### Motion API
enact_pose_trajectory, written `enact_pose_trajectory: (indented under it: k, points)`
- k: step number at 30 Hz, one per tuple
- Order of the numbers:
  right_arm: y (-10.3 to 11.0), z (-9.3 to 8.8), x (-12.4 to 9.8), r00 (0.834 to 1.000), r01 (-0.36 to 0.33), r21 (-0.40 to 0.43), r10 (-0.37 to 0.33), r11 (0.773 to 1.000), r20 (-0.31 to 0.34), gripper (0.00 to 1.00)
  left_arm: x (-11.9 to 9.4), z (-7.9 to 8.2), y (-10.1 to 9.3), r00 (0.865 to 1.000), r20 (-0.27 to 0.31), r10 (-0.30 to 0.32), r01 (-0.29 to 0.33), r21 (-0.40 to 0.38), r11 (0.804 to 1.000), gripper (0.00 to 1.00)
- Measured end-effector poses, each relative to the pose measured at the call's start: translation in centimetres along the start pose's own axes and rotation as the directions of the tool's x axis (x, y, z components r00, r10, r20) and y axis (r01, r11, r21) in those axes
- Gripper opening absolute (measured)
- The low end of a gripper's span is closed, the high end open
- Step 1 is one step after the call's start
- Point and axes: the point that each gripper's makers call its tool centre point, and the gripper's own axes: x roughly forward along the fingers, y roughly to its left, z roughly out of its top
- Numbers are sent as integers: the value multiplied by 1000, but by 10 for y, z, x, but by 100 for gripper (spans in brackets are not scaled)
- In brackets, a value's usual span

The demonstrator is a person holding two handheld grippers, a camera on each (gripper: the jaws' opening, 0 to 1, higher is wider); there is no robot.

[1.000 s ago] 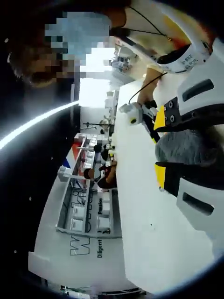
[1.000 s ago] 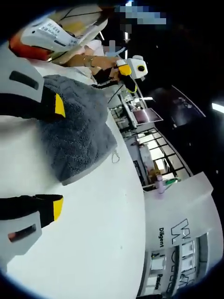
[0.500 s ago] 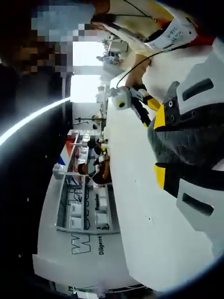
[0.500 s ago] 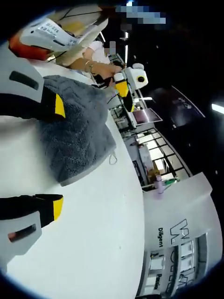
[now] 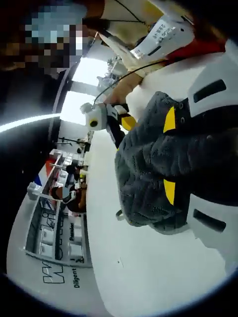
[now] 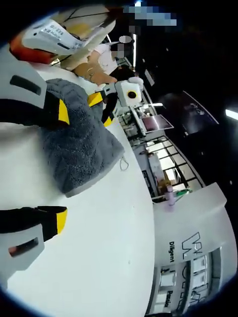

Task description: Fold the towel on the table until its edges align and the towel forms a compact rectangular stack.

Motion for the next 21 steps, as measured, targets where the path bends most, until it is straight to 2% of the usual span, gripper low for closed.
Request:
enact_pose_trajectory:
  k: [4,7,9,11,13,17,19,21]
  points:
    - [0,2,-1,1000,9,-2,-9,1000,8,65,-4,1,1,1000,-10,14,-14,28,1000,33]
    - [-1,15,-4,997,41,-17,-40,999,64,65,-11,7,2,999,-6,42,-41,43,998,34]
    - [0,23,-7,994,61,-41,-56,997,97,64,-18,22,3,997,55,57,-62,81,995,38]
    - [3,31,-9,990,76,-77,-66,994,123,63,-24,35,2,992,109,64,-73,85,994,44]
    - [11,38,-9,988,68,-119,-50,991,146,56,-32,43,1,988,139,67,-79,82,994,44]
    - [38,43,-3,987,-6,-182,36,983,160,41,-34,41,-7,988,147,47,-64,111,992,44]
    - [45,45,0,985,-11,-209,47,978,168,41,-32,37,-18,990,141,-6,-11,116,993,44]
    - [49,51,-1,980,-6,-217,49,976,191,42,-29,31,-22,992,127,-24,10,108,994,43]
